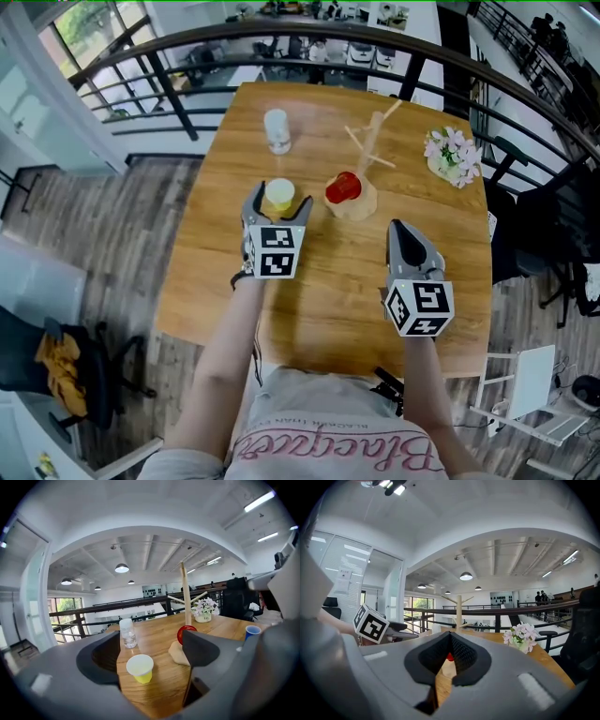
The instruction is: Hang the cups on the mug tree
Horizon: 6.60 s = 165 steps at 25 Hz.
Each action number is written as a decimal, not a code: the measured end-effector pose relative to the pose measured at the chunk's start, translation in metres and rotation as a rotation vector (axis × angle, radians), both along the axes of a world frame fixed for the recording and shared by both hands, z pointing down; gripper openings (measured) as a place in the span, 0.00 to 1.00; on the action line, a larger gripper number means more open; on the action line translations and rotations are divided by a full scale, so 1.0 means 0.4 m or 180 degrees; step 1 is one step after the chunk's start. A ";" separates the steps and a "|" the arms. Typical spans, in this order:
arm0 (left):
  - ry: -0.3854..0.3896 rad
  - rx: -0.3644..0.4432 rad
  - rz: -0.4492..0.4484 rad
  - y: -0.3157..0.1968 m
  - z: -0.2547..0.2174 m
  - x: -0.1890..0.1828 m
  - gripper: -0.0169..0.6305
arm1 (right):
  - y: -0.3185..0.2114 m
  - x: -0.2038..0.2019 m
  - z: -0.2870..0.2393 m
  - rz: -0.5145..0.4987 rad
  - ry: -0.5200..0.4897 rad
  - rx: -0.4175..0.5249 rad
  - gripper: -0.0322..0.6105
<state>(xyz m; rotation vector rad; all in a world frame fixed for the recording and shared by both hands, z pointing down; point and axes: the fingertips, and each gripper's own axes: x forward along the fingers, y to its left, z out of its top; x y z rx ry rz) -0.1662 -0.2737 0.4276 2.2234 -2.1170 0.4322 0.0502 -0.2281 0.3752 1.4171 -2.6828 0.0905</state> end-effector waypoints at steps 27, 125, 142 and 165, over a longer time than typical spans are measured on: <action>0.0286 -0.0457 0.0043 -0.117 0.315 -0.091 0.65 | -0.066 -0.052 0.231 0.0111 0.0331 -0.0443 0.05; -0.1950 -0.0405 -0.1178 -0.097 -0.313 0.183 0.47 | -0.198 0.389 -0.040 -0.0377 -0.0322 0.0084 0.05; -0.3864 -0.1302 -0.1075 -0.163 -0.307 0.228 0.47 | -0.193 0.452 -0.013 -0.0289 -0.0488 -0.0002 0.05; -0.5261 -0.1808 -0.0381 -0.220 -0.226 0.305 0.56 | -0.181 0.485 -0.010 -0.0211 -0.0604 -0.0056 0.05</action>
